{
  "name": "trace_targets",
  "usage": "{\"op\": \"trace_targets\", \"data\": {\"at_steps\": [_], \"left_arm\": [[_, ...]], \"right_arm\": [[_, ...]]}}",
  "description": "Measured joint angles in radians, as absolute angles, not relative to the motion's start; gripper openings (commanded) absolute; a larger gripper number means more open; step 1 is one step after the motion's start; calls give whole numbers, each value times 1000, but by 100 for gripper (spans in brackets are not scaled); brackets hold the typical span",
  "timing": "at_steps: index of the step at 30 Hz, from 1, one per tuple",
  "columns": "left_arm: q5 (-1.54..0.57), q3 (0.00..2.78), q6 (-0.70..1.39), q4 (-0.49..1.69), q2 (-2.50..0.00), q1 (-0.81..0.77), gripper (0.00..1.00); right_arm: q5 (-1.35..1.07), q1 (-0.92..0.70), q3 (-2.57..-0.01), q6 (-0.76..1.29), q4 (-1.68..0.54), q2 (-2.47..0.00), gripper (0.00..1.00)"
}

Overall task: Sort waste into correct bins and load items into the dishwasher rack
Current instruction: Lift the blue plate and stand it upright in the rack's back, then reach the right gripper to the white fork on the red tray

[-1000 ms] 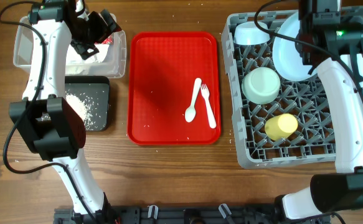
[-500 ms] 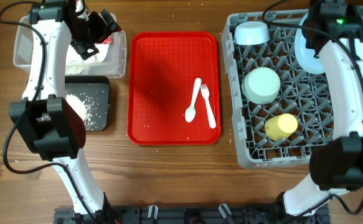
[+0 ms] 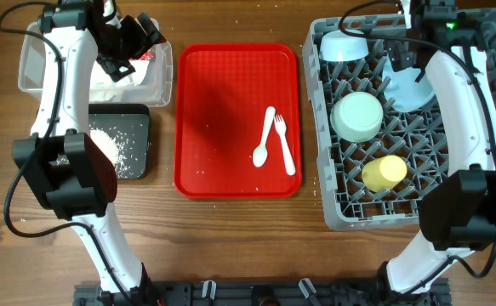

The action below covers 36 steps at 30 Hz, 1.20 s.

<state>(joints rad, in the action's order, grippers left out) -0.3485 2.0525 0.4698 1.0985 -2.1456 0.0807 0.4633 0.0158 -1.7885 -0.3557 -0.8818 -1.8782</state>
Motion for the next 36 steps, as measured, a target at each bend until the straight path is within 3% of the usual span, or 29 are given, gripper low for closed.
{"op": "trace_targets", "data": {"at_steps": [4, 8, 13, 15, 17, 22, 29, 32, 36], "left_arm": [[-348, 2053, 470, 1097, -2146, 81, 100], [-348, 2053, 470, 1099, -2146, 81, 100], [-348, 2053, 470, 1098, -2146, 81, 100], [-348, 2053, 470, 1099, -2146, 81, 100], [-348, 2053, 470, 1099, -2146, 81, 100], [-348, 2053, 470, 1098, -2146, 81, 100], [-348, 2053, 470, 1099, -2146, 81, 100], [-348, 2053, 470, 1099, -2146, 81, 100], [-348, 2053, 470, 1099, -2146, 81, 100]], "right_arm": [[417, 23, -1797, -283, -893, -1600, 100], [23, 29, -1820, -178, -932, -1325, 100], [-507, 28, -1822, -74, -943, -1338, 100], [-592, 28, -1822, -14, -962, -1388, 97], [-614, -32, -1822, 49, -973, -1474, 92], [-477, -279, -1822, 106, -992, -1585, 91], [-233, -423, -1816, 152, -1097, -1627, 85], [-151, -467, -1761, 169, -1128, -1704, 78], [-114, -472, -1690, 186, -1132, -1835, 60]]}}
